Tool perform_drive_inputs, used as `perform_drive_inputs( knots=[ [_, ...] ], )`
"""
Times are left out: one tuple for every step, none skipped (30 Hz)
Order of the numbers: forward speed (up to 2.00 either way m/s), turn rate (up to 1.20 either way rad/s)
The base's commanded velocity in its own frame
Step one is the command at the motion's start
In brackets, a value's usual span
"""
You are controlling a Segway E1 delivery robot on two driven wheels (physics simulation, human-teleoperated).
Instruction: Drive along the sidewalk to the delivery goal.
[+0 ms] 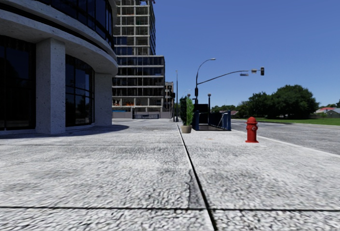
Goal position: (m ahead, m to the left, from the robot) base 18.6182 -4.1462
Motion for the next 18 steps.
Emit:
perform_drive_inputs(
  knots=[
    [1.41,0.00],
    [1.41,0.00],
    [1.41,0.00],
    [2.00,0.00],
    [2.00,0.00],
    [2.00,0.00],
    [2.00,0.00],
    [2.00,0.00],
    [2.00,0.00],
    [2.00,0.00],
    [2.00,0.00],
    [2.00,0.00],
    [2.00,0.00],
    [2.00,0.00],
    [2.00,0.00],
    [2.00,0.00],
    [2.00,0.00],
    [2.00,0.00]
  ],
)
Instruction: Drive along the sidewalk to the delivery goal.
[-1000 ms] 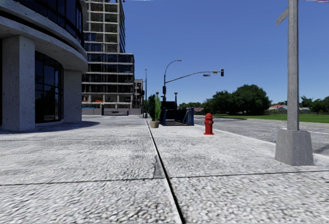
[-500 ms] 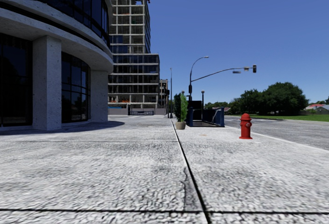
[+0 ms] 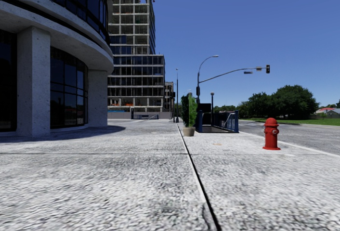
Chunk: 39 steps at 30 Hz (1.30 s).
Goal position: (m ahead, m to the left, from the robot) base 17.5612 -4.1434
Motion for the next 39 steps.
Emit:
perform_drive_inputs(
  knots=[
    [2.00,0.00],
    [2.00,0.00],
    [2.00,0.00],
    [2.00,0.00],
    [2.00,0.00],
    [2.00,0.00],
    [2.00,0.00],
    [2.00,0.00],
    [2.00,0.00],
    [2.00,0.00],
    [2.00,0.00],
    [2.00,0.00],
    [2.00,0.00],
    [2.00,0.00],
    [2.00,0.00],
    [2.00,0.00],
    [2.00,0.00],
    [2.00,0.00],
    [2.00,0.00],
    [2.00,0.00],
    [2.00,0.00],
    [2.00,0.00],
    [2.00,0.00],
    [2.00,0.00],
    [2.00,0.00],
    [2.00,0.00],
    [2.00,0.00],
    [2.00,0.00],
    [2.00,0.00],
    [2.00,0.00],
    [2.00,0.00],
    [2.00,0.00],
    [2.00,0.00],
    [2.00,0.00],
    [2.00,0.00],
    [2.00,0.00],
    [2.00,0.00],
    [2.00,0.00],
    [2.00,0.00]
  ],
)
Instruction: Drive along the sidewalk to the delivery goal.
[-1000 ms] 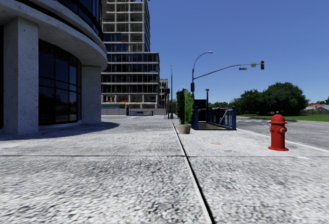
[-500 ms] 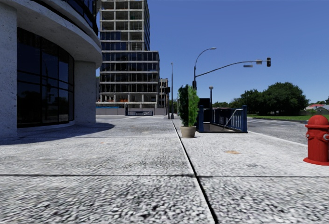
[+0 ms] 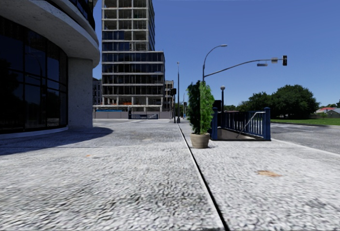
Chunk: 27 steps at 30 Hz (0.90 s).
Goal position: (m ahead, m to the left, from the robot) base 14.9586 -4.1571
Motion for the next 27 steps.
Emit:
perform_drive_inputs(
  knots=[
    [2.00,0.00],
    [2.00,0.00],
    [2.00,0.00],
    [2.00,0.00],
    [2.00,0.00],
    [2.00,0.00],
    [2.00,0.00],
    [2.00,0.00],
    [2.00,0.00],
    [2.00,0.00],
    [2.00,0.00],
    [2.00,0.00],
    [2.00,0.00],
    [2.00,0.00],
    [2.00,0.00],
    [2.00,0.00],
    [2.00,0.00],
    [2.00,0.00],
    [2.00,0.00],
    [2.00,0.00],
    [2.00,0.00],
    [2.00,0.00],
    [2.00,0.00],
    [2.00,0.00],
    [2.00,0.00],
    [2.00,0.00],
    [2.00,0.00]
  ],
)
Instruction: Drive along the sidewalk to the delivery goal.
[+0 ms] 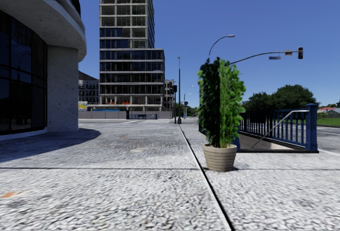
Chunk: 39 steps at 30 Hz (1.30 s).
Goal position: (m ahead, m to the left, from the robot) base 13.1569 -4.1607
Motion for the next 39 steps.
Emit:
perform_drive_inputs(
  knots=[
    [2.00,0.00],
    [2.00,0.00],
    [2.00,0.00],
    [2.00,0.00],
    [2.00,0.00],
    [2.00,0.00],
    [2.00,0.00],
    [2.00,0.00],
    [2.00,0.00],
    [2.00,0.00],
    [2.00,0.00],
    [2.00,0.00],
    [2.00,0.00],
    [2.00,0.00],
    [2.00,0.00],
    [2.00,0.00],
    [2.00,0.00],
    [2.00,0.14],
    [2.00,0.25],
    [2.00,0.25],
    [2.00,0.39],
    [2.00,0.46],
    [2.00,0.48],
    [2.00,0.48],
    [2.00,0.48],
    [2.00,0.43],
    [2.00,0.41],
    [2.00,0.31],
    [2.00,0.31],
    [2.00,0.00],
    [2.00,0.00],
    [2.00,0.00],
    [2.00,0.00],
    [2.00,0.00],
    [2.00,0.00],
    [2.00,0.00],
    [2.00,0.00],
    [2.00,0.00],
    [2.00,0.00]
  ],
)
